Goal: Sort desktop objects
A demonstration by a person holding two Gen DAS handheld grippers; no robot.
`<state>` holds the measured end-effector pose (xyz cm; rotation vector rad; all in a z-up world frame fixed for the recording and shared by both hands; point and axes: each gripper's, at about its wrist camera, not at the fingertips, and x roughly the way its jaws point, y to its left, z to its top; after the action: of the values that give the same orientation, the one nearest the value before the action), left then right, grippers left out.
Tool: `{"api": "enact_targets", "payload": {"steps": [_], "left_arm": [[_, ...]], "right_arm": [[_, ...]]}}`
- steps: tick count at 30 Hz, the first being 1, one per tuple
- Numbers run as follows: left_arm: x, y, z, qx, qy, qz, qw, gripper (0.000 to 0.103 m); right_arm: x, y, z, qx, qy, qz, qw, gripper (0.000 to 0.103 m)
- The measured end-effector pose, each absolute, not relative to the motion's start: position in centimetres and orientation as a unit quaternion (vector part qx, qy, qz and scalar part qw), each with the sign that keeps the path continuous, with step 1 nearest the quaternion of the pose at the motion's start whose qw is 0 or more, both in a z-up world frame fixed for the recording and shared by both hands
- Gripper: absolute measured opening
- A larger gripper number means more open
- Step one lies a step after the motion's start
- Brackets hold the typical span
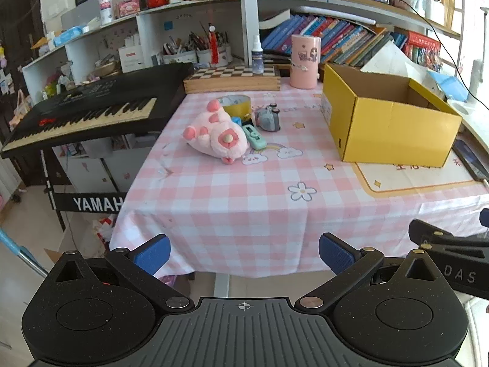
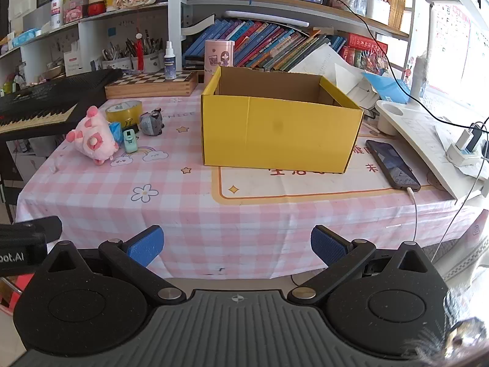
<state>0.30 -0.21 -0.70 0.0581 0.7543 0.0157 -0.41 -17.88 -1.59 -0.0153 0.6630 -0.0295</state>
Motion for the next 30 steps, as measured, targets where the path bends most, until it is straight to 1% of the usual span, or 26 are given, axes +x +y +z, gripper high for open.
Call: {"api": "enact_targets", "payload": {"steps": [30], "left_arm": [[-0.06,-0.34,-0.66,0.039,0.364,0.001,0.931,0.103]], "right_arm": [[-0.68,-17.47,-1.78,-0.002,0.330,-0.010,0.944,0.103]]}}
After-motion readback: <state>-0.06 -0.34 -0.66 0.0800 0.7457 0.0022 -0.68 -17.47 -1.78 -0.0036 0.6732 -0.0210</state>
